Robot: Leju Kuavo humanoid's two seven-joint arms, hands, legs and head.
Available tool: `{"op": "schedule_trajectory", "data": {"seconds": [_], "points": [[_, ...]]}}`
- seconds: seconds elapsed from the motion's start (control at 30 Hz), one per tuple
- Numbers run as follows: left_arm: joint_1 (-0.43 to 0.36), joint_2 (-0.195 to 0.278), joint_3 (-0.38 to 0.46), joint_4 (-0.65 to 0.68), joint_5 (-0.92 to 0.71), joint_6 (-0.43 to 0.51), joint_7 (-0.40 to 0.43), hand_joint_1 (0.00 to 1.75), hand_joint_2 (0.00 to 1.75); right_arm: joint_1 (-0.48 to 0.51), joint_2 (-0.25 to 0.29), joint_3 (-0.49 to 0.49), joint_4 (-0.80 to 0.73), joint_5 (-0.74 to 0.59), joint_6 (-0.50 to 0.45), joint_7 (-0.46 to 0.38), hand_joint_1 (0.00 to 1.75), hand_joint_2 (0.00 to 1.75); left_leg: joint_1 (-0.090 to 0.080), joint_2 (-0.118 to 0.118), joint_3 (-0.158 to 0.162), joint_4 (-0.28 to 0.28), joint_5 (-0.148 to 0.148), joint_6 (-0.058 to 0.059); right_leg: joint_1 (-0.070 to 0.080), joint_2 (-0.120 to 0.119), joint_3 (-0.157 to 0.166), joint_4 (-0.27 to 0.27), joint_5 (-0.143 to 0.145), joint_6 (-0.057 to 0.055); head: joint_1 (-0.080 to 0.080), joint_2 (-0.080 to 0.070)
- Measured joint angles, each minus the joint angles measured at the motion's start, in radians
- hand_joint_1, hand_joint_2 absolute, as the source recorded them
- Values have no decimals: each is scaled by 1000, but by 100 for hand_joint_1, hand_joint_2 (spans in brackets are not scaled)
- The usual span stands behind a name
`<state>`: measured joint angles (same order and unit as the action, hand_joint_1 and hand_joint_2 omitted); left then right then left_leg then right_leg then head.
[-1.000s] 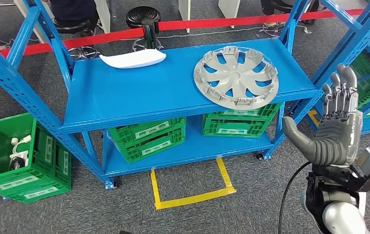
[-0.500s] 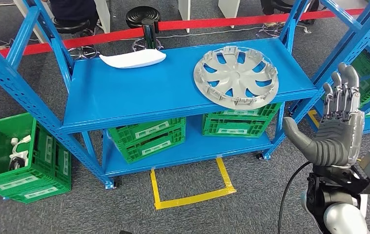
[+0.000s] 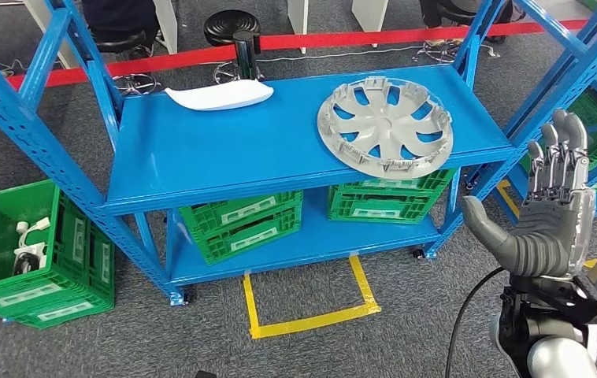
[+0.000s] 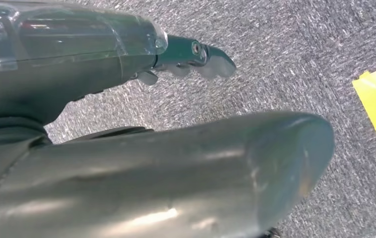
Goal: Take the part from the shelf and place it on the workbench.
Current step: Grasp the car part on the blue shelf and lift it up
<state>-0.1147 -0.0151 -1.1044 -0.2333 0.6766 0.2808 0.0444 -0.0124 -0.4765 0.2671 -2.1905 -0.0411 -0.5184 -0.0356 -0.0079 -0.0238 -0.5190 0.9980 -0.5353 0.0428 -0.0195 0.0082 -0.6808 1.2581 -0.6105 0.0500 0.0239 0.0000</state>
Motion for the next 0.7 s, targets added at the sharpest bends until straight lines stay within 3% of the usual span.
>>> {"op": "schedule_trajectory", "data": {"seconds": [0.03, 0.1, 0.13, 0.17, 0.27, 0.33, 0.4, 0.47, 0.5, 0.53, 0.57, 0.63, 0.7], "points": [[0, 0, 0, 0, 0, 0, 0, 0, 0, 1, 0, 0, 0, 0, 0, -1, 0, 175, 0, 1, 5, 0, -4, -2, -1, -2, -2, -12, 26, 1, 0, 0], [0, -1, 0, 0, 0, 0, 0, 0, 0, 3, 0, 0, 0, 0, -1, -2, 0, 175, 2, 0, 18, 0, -16, -10, -3, 0, 37, -118, 108, 1, 2, 0], [-1, -2, 0, 0, 0, 0, 0, 0, 0, 5, 0, 0, 0, 0, -1, -2, 0, 175, 1, -2, 22, 2, -22, -15, -3, 4, 62, -174, 133, -1, 2, 0], [-3, -2, 0, 0, -1, -1, -1, 0, 0, 8, 1, 0, 0, 0, -2, -3, 0, 175, 0, -4, 23, 3, -28, -21, -2, 6, 80, -213, 141, -6, 2, 0], [-6, -2, 0, 0, -3, -2, 0, 0, 0, 13, 2, -1, -1, 0, -3, -4, 0, 175, 0, -12, 21, 1, -35, -37, 2, 3, 96, -243, 123, -26, -4, 0], [-7, -2, 0, 0, -3, -3, 0, 0, 0, 13, 2, -1, -3, 0, -3, -5, 0, 175, 1, 1, 17, 22, -50, -49, 0, -5, 108, -251, 117, -37, -9, 0], [-8, -2, 0, 0, -3, -3, 1, 0, 0, 14, 3, -1, -6, 0, -3, -6, 0, 175, 4, 19, -35, 118, -86, -60, -1, -14, 121, -256, 109, -48, -18, 0], [-7, -1, 0, 0, -3, -3, 1, 0, 0, 14, 5, -1, -6, 0, -3, -6, 0, 175, 9, 23, -124, 245, -114, -67, 1, -21, 133, -256, 98, -53, -24, 0], [-5, -1, 0, 0, -3, -3, 1, 0, 0, 15, 6, -1, -6, 0, -3, -6, 0, 175, 10, 23, -157, 279, -105, -68, 1, -23, 141, -256, 91, -52, -25, 0], [-3, -1, 0, 0, -3, -3, 1, 0, 0, 15, 7, -1, -6, 0, -3, -6, 0, 175, 11, 24, -173, 277, -77, -68, 1, -24, 151, -256, 82, -51, -27, 0], [-2, -1, 0, 0, -3, -3, 1, 0, 0, 15, 7, 0, -6, 0, -3, -6, 0, 175, 12, 26, -172, 242, -32, -67, 1, -25, 163, -256, 73, -48, -29, 0], [-1, 0, 0, 1, -3, -3, 1, 0, 0, 15, 8, 0, -6, 0, -3, -6, 0, 175, 11, 35, -142, 138, 50, -60, 1, -25, 187, -256, 54, -40, -34, 0], [-2, 0, 0, 1, -3, -3, 1, 0, 0, 14, 8, -1, -6, -1, -3, -6, 0, 175, 5, 43, -112, 72, 60, -49, 3, -26, 198, -257, 41, -28, -37, 0]]}}
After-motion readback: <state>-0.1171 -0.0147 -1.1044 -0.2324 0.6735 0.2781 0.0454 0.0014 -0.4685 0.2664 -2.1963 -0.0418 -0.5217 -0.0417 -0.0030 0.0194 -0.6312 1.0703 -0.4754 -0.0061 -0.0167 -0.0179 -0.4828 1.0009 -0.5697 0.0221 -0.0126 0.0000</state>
